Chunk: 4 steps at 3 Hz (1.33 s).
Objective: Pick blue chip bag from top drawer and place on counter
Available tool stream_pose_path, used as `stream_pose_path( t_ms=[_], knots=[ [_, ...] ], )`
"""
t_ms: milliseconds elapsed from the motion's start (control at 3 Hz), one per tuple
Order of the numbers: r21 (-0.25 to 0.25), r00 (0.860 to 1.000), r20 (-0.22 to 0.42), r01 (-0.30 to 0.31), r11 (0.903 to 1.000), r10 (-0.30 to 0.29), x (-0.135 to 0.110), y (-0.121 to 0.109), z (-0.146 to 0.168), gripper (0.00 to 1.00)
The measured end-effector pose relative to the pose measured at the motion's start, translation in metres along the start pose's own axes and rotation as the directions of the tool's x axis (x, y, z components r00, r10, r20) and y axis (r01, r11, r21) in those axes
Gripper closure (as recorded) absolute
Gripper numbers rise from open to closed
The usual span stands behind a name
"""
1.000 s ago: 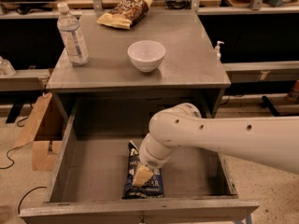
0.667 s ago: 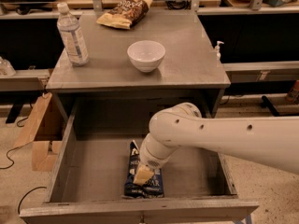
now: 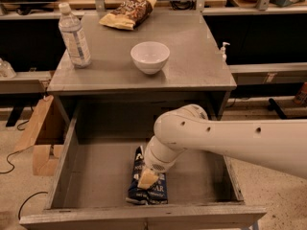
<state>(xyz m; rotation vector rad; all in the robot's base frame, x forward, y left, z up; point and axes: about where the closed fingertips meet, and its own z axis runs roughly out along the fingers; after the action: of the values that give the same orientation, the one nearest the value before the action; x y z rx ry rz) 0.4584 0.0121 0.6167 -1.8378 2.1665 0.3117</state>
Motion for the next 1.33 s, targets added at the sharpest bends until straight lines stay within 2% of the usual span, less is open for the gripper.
stream_pose_path(
  t_ms=[333, 667, 1000, 1333],
  knots=[
    [0.014, 1.0, 0.023, -0.011, 0.9998, 0.011, 0.001, -0.017, -0.044, 1.0],
    [0.059, 0.994, 0.082, -0.076, 0.9954, 0.071, 0.031, -0.053, -0.148, 1.0],
    [0.039, 0.972, 0.121, -0.208, 0.9775, 0.202, 0.064, -0.091, -0.243, 1.0],
    [-0.002, 0.936, 0.141, -0.325, 0.9458, 0.322, 0.084, -0.111, -0.298, 1.0]
  ],
)
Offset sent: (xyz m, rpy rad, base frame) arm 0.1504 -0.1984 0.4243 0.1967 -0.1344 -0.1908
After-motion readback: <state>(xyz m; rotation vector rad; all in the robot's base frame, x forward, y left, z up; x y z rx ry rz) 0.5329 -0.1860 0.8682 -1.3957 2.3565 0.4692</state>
